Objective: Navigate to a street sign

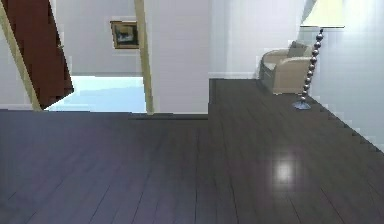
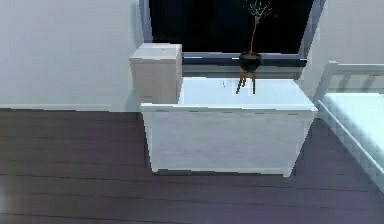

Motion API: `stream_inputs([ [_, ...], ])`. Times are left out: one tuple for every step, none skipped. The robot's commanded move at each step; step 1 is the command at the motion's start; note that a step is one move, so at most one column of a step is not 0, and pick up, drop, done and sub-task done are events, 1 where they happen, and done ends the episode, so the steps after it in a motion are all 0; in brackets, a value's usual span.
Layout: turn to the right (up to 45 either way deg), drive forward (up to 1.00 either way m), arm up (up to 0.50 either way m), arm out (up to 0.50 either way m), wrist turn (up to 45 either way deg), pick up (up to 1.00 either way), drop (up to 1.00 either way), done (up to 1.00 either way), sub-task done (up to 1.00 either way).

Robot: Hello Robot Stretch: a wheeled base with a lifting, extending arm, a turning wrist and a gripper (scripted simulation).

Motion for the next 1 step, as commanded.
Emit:
stream_inputs([
  [-24.0, 0.0, 0.0, 0.0, 0.0, 0.0, 0.0, 0.0, 0.0],
])
